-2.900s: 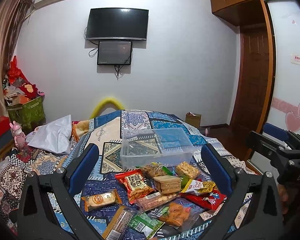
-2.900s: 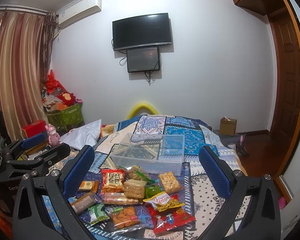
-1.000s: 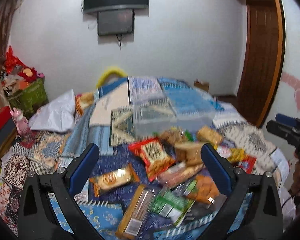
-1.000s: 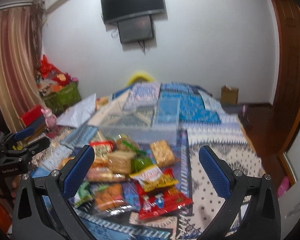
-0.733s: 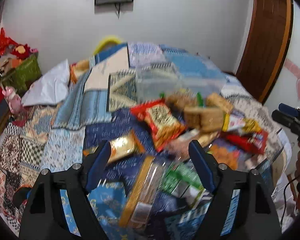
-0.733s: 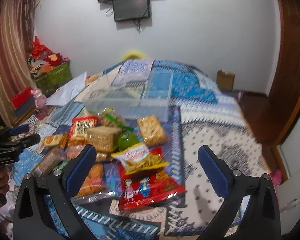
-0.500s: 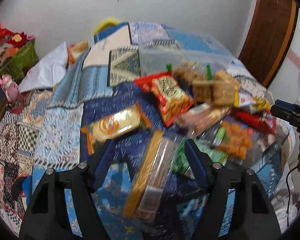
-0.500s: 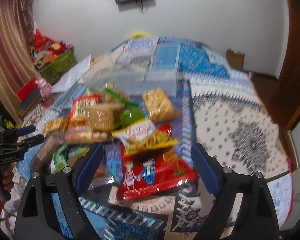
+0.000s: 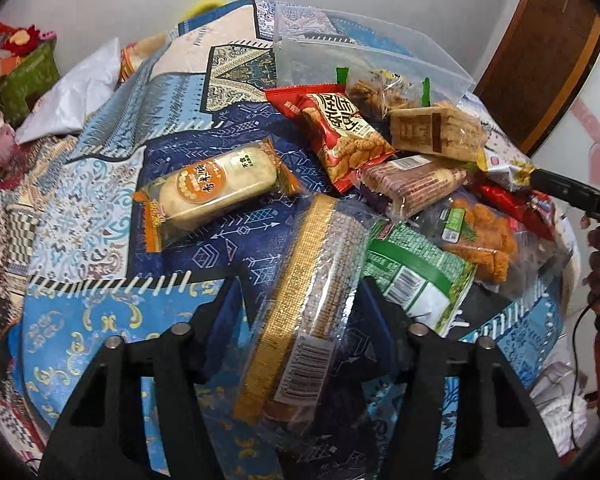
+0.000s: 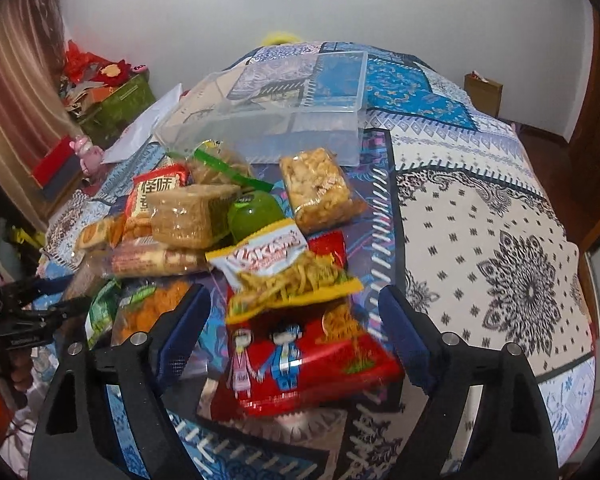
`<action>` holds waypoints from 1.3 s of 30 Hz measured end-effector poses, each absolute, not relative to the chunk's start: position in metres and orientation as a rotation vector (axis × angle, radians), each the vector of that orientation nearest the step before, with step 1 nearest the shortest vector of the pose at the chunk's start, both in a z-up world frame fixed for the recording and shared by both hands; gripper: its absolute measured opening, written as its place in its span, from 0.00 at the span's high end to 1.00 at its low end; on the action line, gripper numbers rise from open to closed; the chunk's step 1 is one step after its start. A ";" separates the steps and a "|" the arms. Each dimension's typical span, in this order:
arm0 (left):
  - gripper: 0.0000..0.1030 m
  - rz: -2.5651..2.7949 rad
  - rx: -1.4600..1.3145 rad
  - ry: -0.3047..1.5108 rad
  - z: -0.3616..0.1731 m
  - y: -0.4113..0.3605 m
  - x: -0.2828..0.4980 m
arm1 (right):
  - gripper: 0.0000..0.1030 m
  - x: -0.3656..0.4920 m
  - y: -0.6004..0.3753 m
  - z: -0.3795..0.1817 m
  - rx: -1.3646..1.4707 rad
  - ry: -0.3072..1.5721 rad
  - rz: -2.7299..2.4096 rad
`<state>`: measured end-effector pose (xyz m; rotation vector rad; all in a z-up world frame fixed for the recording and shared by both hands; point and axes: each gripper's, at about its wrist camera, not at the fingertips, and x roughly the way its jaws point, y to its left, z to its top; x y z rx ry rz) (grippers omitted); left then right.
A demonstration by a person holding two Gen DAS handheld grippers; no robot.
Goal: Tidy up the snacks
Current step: 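Grasp the gold-striped biscuit roll with the left tool while the right grasps the KAKABA bag, then carry the biscuit roll into the clear box while the right tool carries the KAKABA bag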
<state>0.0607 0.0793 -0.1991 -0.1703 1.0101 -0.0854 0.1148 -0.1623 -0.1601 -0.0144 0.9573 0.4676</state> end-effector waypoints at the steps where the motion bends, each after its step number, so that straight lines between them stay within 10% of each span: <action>1: 0.52 -0.093 -0.177 1.010 -0.199 0.079 0.061 | 0.18 0.116 -0.161 -0.161 -0.024 0.960 0.471; 7: 0.58 -0.091 -0.166 1.001 -0.198 0.078 0.066 | 0.19 0.126 -0.149 -0.165 -0.112 0.975 0.474; 11: 0.60 -0.081 -0.143 0.994 -0.193 0.076 0.063 | 0.37 0.128 -0.142 -0.170 -0.155 1.000 0.524; 39: 0.64 -0.073 -0.116 0.782 -0.108 0.071 0.082 | 0.45 0.117 -0.162 -0.104 -0.035 0.759 0.487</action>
